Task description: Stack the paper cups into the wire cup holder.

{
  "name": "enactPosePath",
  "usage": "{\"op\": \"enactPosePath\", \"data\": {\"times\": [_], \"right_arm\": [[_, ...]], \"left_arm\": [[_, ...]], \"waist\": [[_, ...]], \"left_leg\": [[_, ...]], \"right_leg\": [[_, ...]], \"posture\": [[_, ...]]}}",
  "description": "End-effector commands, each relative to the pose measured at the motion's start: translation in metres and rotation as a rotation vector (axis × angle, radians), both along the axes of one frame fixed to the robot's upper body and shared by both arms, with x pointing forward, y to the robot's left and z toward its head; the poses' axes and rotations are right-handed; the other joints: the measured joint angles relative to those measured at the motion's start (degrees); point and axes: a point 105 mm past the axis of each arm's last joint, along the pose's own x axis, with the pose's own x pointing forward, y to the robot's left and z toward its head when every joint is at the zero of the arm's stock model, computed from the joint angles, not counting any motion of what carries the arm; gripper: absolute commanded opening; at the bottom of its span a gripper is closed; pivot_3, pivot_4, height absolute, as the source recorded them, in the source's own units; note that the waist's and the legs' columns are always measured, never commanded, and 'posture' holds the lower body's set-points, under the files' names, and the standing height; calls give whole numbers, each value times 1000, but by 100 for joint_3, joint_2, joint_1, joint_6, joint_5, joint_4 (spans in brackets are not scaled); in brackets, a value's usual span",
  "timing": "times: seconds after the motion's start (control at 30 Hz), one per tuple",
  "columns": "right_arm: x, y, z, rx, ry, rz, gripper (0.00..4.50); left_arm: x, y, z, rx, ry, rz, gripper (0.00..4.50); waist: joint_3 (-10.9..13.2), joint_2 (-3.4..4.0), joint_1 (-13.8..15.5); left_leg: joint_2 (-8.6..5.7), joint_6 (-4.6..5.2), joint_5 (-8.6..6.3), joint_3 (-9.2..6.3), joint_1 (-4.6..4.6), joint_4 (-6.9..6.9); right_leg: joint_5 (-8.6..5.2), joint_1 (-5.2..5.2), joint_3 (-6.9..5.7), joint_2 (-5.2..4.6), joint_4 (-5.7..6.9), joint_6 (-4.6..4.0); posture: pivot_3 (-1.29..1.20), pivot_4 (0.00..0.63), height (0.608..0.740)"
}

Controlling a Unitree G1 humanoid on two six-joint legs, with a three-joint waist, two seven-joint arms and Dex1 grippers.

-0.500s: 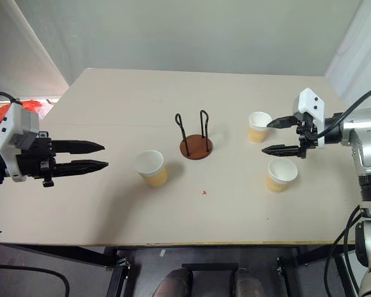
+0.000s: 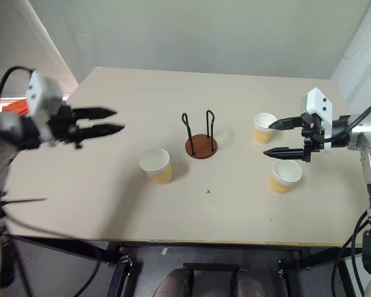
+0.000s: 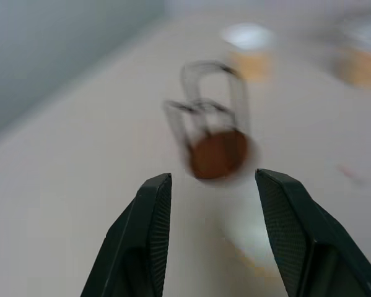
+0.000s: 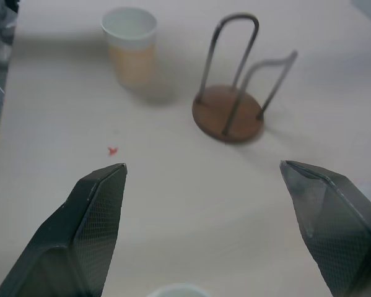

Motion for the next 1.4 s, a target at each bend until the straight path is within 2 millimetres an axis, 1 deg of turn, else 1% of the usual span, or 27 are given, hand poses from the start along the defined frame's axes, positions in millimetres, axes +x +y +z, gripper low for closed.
{"op": "enactPosePath", "data": {"times": [0.03,0.07,0.13,0.17,0.2,0.27,0.37,0.47,0.53,0.63,0.67,0.77,0.9,1.17,1.27,1.37,1.4], "right_arm": [[-9,6,15,23,-66,14,4201],[-10,8,15,24,-68,16,4201],[-14,10,16,29,-75,11,4201],[-15,9,16,31,-78,3,4201],[-17,8,16,32,-78,-7,4201],[-20,3,15,30,-79,-34,4201],[-23,-1,14,23,-78,-64,4201],[-26,-2,13,27,-82,-80,4201],[-28,-1,13,30,-83,-86,4201],[-31,-2,13,28,-83,-101,4201],[-32,-3,12,27,-84,-109,4201],[-34,-5,12,26,-86,-124,4201],[-35,-6,12,24,-91,-140,4201],[-40,1,9,44,-75,-131,4201],[-39,2,7,45,-82,-149,4201],[-39,3,5,41,-78,-156,4201],[-40,3,4,41,-76,-157,4201]], "left_arm": [[26,-18,-9,79,15,12,2329],[30,-25,-13,95,30,-6,2329],[32,-45,-19,117,63,-84,2329],[31,-53,-21,122,81,-122,2329],[32,-60,-24,128,99,-150,2329],[31,-68,-29,152,121,-191,2329],[32,-75,-31,149,132,-225,2329],[36,-84,-38,139,162,-237,2329],[45,-89,-44,116,186,-207,2329],[48,-97,-52,100,213,-221,2329],[48,-100,-56,109,218,-226,2329],[51,-105,-62,115,220,-224,2329],[58,-118,-60,85,182,-217,2329],[71,-133,-60,86,122,-177,2329],[76,-136,-58,74,107,-145,2329],[77,-140,-59,57,117,-150,2329],[77,-141,-60,52,119,-155,1956]], "waist": [[1,-2,-7],[2,-2,-9],[3,-5,-25],[4,-6,-36],[4,-7,-40],[4,-7,-33],[4,-7,-23],[4,-6,-3],[4,-6,13],[4,-6,36],[4,-6,39],[4,-6,47],[4,-6,79],[4,-6,81],[4,-6,79],[4,-6,78],[4,-6,78]], "left_leg": [[-7,6,4,0,-2,1],[-9,8,4,3,-2,4],[-11,15,1,7,-9,6],[-10,17,-1,9,-11,7],[-10,18,-2,10,-12,7],[-9,19,-3,10,-25,8],[-8,17,-2,11,-32,11],[-8,16,-1,14,-45,33],[-9,19,-3,15,-50,52],[-9,36,-13,16,-64,84],[-10,60,-27,17,-68,90],[-13,70,-32,17,-83,103],[-20,82,-31,19,-88,118],[-19,107,-42,61,-89,161],[-22,131,-56,96,-89,187],[-35,155,-57,122,-89,195],[-38,162,-60,128,-89,200]], "right_leg": [[6,3,2,-3,-3,10],[10,4,7,-3,-8,17],[21,4,11,-5,-17,38],[33,4,11,-4,-22,62],[49,3,11,-3,-25,96],[48,2,9,0,-35,117],[46,1,10,2,-49,131],[40,2,10,2,-55,151],[41,6,12,2,-57,161],[52,10,16,1,-62,182],[56,10,19,1,-65,188],[72,10,23,1,-83,209],[81,16,31,0,-87,221],[91,19,61,2,-85,246],[92,19,115,10,-89,276],[102,18,162,12,-101,306],[102,19,167,11,-102,308]], "posture": [[0,150,740],[0,150,740],[0,150,740],[0,150,740],[0,150,740],[0,150,740],[0,150,740],[0,150,740],[0,150,740],[0,150,740],[0,150,740],[0,150,740],[0,150,740],[0,150,740],[0,150,740],[0,150,740],[0,150,740]]}}
